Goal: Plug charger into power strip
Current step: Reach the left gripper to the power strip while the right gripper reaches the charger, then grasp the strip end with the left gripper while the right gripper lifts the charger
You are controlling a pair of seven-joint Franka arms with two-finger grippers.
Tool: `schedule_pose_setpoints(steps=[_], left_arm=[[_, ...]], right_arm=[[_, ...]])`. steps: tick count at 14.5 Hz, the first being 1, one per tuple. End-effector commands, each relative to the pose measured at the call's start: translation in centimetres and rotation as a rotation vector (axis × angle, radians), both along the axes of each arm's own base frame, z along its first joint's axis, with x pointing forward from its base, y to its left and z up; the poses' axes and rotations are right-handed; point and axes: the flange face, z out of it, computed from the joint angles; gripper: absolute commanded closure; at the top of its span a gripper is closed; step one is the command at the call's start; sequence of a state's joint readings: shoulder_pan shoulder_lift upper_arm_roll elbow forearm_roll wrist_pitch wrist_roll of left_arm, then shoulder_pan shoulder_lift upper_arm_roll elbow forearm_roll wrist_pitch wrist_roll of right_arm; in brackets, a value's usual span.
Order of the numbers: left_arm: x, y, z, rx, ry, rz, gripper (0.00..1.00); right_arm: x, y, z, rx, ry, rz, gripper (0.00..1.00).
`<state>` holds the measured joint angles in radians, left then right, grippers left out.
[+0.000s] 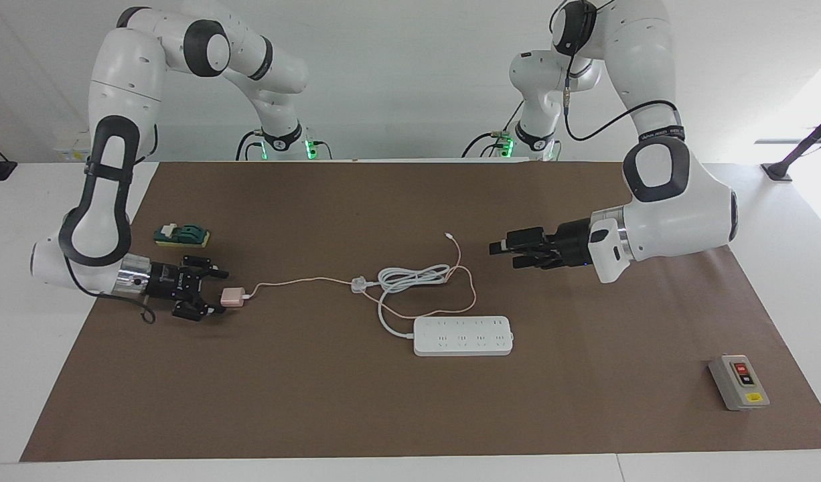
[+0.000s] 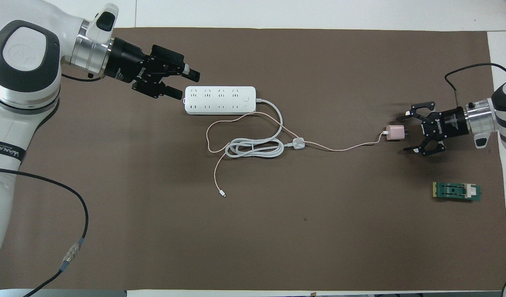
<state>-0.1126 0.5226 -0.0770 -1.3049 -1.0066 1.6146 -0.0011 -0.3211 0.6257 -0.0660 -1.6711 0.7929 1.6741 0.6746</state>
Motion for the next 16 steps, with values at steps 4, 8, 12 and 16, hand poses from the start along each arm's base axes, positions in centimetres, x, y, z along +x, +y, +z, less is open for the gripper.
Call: schedule_pose_setpoints(steps=[4,8,12,16], left_arm=[[2.8,-0.9,-5.9,-0.366,-0.011,0.079,0.00],[2.6,-2.0,-11.8,-0.543,-0.120,0.114,0.00],[0.5,-3.2,-17.3,-0.637,-0.205,0.133,0.00],[-2.0,-3.4,-20.5,-0.596,-0.169,0.195,0.00]], right_arm=[[0.1,-0.3,-1.4,0.056,-0.044,-0.009,0.48],[-0.6,0.1,-2.7,0.053,-0.095,0.024,1.00],[0.3,0.7,-1.1,0.048,-0.100,0.024,1.00],[4.2,6.4,6.2,0.010,-0.037,-0.001,1.00]])
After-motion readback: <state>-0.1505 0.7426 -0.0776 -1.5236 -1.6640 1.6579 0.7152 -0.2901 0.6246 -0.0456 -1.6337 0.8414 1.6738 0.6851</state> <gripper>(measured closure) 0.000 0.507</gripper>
